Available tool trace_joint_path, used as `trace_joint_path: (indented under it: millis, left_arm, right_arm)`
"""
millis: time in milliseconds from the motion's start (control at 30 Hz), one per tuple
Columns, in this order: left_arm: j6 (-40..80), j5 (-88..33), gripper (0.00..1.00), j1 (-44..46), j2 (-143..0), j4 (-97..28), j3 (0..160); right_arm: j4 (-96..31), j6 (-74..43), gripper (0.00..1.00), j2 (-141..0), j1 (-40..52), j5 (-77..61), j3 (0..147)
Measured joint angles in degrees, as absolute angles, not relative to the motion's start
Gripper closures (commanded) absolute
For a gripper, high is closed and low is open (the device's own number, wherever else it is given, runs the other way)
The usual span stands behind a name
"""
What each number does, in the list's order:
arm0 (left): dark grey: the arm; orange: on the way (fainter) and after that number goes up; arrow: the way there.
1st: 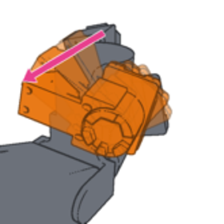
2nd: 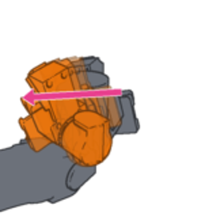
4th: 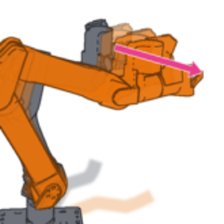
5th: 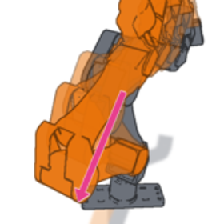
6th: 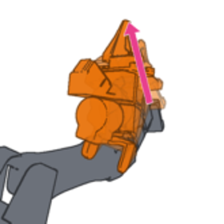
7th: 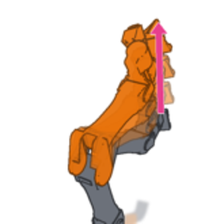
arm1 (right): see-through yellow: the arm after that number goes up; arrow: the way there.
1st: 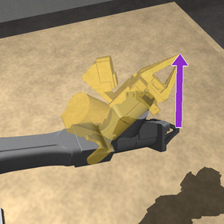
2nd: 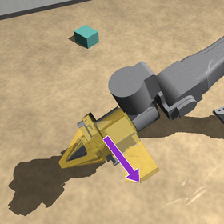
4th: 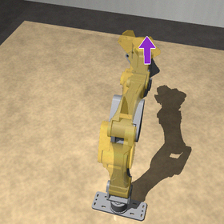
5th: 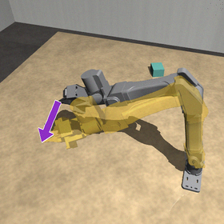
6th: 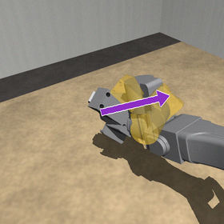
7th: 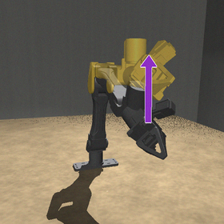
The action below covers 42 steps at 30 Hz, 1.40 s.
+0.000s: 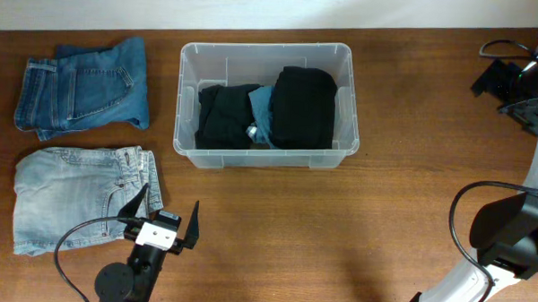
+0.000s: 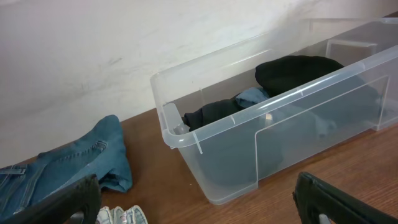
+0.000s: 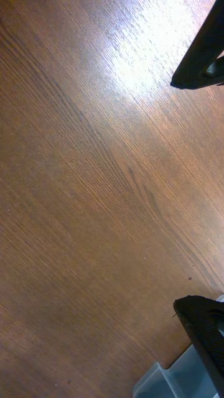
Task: Pack container
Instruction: 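Reach the left gripper toward the light-blue jeans on the left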
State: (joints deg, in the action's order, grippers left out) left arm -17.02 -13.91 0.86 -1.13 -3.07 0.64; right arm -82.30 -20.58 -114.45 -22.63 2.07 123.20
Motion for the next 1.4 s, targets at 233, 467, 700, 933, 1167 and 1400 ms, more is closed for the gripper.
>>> trace_joint_path:
  millis: [233, 467, 700, 933, 1167, 1400]
  left_arm:
    - [-17.0, -11.9, 0.01, 0.9, -1.1, -1.0, 0.6]
    - [-17.0, -10.0, 0.01, 0.9, -1.1, 13.3, 0.9]
    - [-16.8, -7.4, 0.01, 0.9, -3.6, -0.4, 11.7]
    - [-16.7, -3.3, 0.01, 0.9, -18.8, -20.0, 36.0]
    - [-17.0, -6.6, 0.01, 0.8, -40.4, -31.5, 53.1]
    - [-12.3, 5.2, 0.01, -0.6, -54.7, -37.9, 66.8]
  right_arm:
    - [-82.3, -20.6, 0.02, -114.5, -22.6, 2.1, 123.2]
    - [-82.3, -20.6, 0.02, -114.5, -22.6, 1.9, 123.2]
    - [-82.3, -20.5, 0.01, -114.5, -22.6, 1.8, 123.2]
    - [-82.3, -20.6, 0.01, -114.5, -22.6, 1.9, 123.2]
    - [-82.3, -20.6, 0.01, -114.5, -22.6, 1.8, 123.1]
    - [-82.3, -20.6, 0.01, -114.5, -22.6, 1.8, 123.1]
